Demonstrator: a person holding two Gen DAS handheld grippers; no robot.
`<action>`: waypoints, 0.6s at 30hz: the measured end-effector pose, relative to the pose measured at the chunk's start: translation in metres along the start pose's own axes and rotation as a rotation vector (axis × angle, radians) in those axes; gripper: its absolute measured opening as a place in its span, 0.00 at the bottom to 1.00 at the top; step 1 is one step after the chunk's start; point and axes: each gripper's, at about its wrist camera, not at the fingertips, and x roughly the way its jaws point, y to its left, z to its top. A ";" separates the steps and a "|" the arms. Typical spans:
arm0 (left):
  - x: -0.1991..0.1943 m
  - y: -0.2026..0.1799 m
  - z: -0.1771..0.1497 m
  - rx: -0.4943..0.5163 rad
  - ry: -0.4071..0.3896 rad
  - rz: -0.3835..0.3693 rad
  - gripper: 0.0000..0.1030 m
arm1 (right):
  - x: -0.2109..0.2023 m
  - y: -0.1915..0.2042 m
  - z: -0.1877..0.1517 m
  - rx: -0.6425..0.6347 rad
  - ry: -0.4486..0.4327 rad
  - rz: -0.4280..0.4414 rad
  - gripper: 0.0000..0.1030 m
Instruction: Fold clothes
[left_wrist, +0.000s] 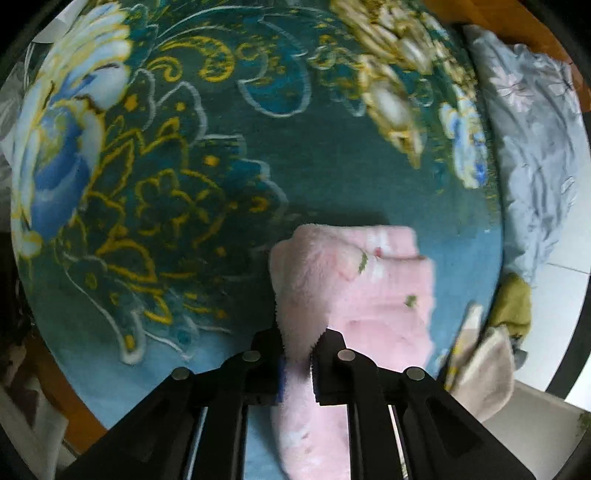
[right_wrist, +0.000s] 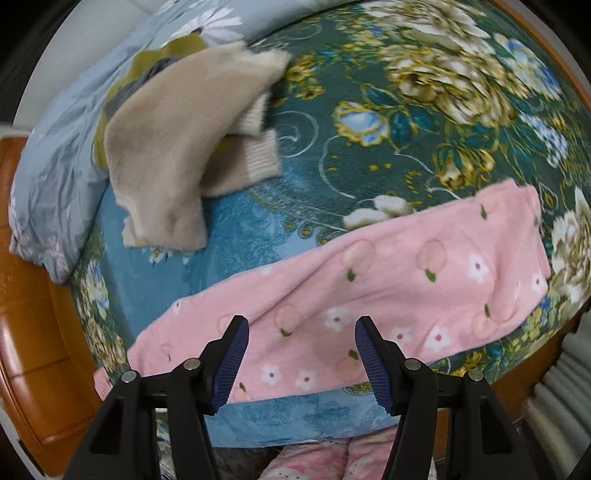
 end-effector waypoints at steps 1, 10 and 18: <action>-0.002 -0.008 -0.001 -0.005 0.000 0.010 0.15 | -0.004 -0.007 0.000 0.018 -0.012 0.005 0.62; -0.043 -0.026 -0.029 -0.255 -0.096 0.064 0.42 | -0.065 -0.122 -0.009 0.253 -0.185 0.026 0.62; -0.039 -0.081 -0.112 -0.059 -0.077 0.092 0.42 | -0.070 -0.258 -0.021 0.494 -0.235 0.058 0.62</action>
